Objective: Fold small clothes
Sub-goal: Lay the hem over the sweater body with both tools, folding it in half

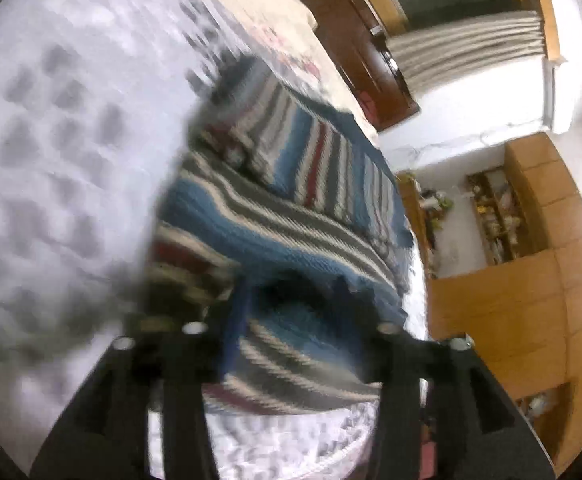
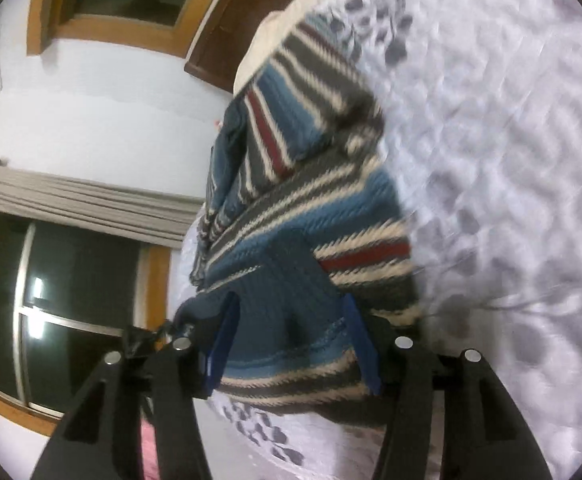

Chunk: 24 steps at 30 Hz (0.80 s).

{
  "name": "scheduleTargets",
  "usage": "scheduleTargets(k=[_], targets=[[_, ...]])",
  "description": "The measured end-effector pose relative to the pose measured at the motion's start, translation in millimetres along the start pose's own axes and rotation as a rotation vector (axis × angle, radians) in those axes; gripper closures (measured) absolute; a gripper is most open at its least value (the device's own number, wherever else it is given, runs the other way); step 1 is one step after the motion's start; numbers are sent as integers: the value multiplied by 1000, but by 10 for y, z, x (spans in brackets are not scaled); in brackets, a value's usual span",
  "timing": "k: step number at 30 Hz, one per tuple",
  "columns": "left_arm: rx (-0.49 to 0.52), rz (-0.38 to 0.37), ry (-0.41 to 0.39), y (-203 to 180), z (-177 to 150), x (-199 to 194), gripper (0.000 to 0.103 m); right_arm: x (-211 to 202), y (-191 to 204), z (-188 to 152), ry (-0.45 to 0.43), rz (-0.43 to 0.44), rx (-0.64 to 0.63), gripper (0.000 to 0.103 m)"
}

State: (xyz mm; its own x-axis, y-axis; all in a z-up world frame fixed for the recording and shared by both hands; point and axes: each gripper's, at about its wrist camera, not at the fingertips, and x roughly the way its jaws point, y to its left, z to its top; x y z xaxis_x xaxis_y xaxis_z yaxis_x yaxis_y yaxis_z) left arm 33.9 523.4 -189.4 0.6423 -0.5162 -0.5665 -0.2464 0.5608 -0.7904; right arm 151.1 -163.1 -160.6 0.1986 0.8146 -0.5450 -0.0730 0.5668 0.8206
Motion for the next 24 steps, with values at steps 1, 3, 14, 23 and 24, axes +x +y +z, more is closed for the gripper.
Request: scheduleTargets(k=[1,3,14,23,24], targets=[[10,17,-10,5,10,-49,58,-42,39,0,-7,-18,-21,48],[58,73,-22,-28,27,-129,58,-98,158,-22,-19,-73,-87,48],[559,280,104,-781,-9,544,45,299,720,-187,49,-219,-338,44],[694,305,238,-830,128,962,43,635,780,-115,87,-309,-400,38],[696,311,257,-823,138,1021,43,674,796,-102,91,-326,-415,36]])
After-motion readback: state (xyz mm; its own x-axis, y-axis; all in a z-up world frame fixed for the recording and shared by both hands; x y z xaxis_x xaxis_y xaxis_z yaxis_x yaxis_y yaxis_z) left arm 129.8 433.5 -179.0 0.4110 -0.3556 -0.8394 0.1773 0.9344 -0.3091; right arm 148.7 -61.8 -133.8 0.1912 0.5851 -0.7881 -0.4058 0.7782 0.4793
